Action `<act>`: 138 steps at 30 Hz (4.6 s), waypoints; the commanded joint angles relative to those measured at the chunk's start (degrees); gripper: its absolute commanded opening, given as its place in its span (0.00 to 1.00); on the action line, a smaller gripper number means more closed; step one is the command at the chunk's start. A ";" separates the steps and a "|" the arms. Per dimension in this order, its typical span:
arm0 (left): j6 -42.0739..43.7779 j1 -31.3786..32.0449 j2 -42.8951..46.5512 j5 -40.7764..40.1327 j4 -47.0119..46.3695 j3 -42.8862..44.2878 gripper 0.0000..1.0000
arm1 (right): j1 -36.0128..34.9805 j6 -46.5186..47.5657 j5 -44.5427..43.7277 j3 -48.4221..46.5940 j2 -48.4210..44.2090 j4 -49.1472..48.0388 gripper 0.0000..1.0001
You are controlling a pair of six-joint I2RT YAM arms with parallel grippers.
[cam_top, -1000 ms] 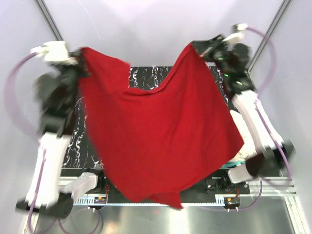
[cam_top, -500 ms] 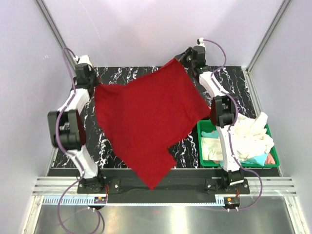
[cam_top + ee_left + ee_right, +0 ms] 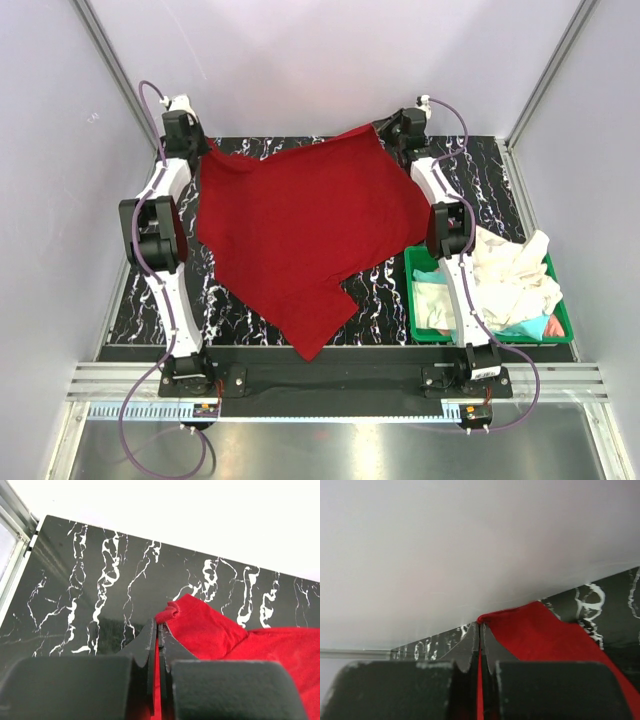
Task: Fold and stack the t-shirts
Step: Flatten the tshirt out
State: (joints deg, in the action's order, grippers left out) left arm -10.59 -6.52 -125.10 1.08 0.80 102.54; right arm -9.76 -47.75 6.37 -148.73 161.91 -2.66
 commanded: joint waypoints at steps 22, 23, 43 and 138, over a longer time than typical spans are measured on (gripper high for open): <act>-3.12 1.60 12.05 -14.62 16.86 3.12 0.74 | 3.08 4.85 3.02 2.29 -14.32 20.81 0.52; -3.47 2.12 14.07 -12.88 17.13 1.01 0.72 | 2.73 6.77 3.82 3.60 -17.47 22.76 0.53; -30.28 8.28 27.10 7.53 24.16 -39.35 0.66 | -8.35 17.59 8.75 54.06 -56.33 36.32 0.66; -29.12 -7.71 41.03 -15.14 44.56 -39.30 0.76 | 0.44 21.55 7.25 63.90 -50.10 40.71 0.50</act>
State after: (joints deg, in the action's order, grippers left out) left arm -37.19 -12.84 -92.31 -8.93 44.82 69.10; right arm -8.67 -27.83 14.44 -86.50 116.77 38.89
